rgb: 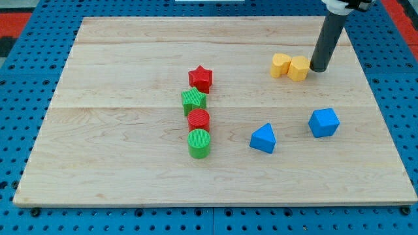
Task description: Move the yellow heart to the bottom side of the yellow hexagon
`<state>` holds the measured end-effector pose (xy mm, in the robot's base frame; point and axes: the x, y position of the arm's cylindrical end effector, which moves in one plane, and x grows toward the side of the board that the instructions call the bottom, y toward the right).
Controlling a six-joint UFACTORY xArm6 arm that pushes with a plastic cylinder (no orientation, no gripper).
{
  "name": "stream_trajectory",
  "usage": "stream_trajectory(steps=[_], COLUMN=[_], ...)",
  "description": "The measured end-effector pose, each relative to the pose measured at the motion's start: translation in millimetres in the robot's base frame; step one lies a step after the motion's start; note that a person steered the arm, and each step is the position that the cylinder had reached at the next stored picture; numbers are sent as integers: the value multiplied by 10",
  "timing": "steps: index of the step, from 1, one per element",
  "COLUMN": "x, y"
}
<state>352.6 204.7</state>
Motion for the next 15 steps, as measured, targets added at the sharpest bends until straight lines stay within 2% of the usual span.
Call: stream_trajectory(steps=[2, 3, 4, 11, 12, 13, 14, 15], x=[52, 470, 686, 1033, 1021, 423, -38, -94], y=[187, 443, 536, 536, 364, -30, -97, -97])
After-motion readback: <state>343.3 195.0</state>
